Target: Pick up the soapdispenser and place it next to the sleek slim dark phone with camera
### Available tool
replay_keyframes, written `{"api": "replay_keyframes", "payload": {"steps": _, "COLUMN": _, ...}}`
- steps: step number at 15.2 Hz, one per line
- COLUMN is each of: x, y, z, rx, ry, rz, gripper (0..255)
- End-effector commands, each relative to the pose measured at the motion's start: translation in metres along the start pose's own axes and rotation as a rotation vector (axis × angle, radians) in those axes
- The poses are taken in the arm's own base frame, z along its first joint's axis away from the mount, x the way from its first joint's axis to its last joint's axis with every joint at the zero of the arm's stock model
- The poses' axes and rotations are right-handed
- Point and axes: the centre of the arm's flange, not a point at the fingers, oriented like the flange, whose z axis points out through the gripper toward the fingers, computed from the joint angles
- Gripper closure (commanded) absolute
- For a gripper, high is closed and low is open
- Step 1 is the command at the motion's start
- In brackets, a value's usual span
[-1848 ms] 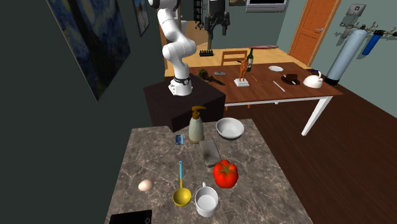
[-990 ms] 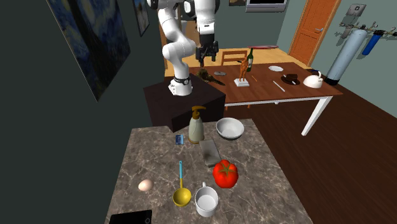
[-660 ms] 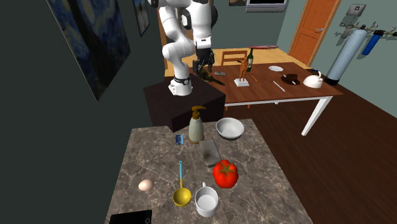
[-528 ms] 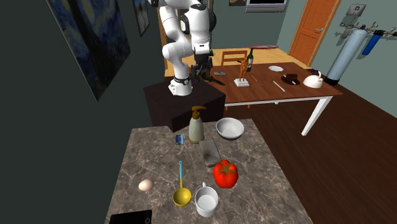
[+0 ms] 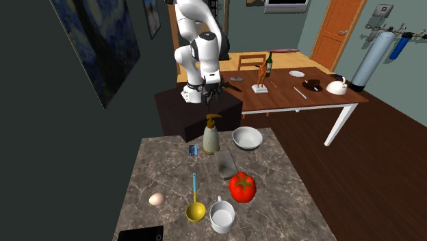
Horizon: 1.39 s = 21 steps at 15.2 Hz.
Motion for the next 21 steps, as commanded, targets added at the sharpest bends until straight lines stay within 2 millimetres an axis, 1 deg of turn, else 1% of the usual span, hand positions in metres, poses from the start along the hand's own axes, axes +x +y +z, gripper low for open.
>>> {"api": "replay_keyframes", "payload": {"steps": 1, "x": -0.001, "y": 0.019, "z": 0.022, "rx": -0.003, "ry": -0.003, "rz": -0.025, "gripper": 0}}
{"api": "replay_keyframes", "payload": {"steps": 3, "x": 0.001, "y": 0.033, "z": 0.042, "rx": -0.004, "ry": -0.006, "rz": -0.047, "gripper": 0}}
{"api": "replay_keyframes", "payload": {"steps": 10, "x": 0.001, "y": 0.033, "z": 0.079, "rx": -0.004, "ry": -0.006, "rz": -0.047, "gripper": 0}}
{"api": "replay_keyframes", "payload": {"steps": 11, "x": 0.0, "y": 0.033, "z": 0.082, "rx": -0.004, "ry": -0.006, "rz": -0.047, "gripper": 0}}
{"api": "replay_keyframes", "payload": {"steps": 19, "x": 0.0, "y": 0.033, "z": 0.082, "rx": -0.004, "ry": -0.006, "rz": -0.047, "gripper": 0}}
{"api": "replay_keyframes", "payload": {"steps": 20, "x": 0.0, "y": 0.033, "z": 0.082, "rx": -0.004, "ry": -0.006, "rz": -0.047, "gripper": 255}}
{"api": "replay_keyframes", "payload": {"steps": 21, "x": 0.0, "y": 0.033, "z": 0.082, "rx": -0.004, "ry": -0.006, "rz": -0.047, "gripper": 255}}
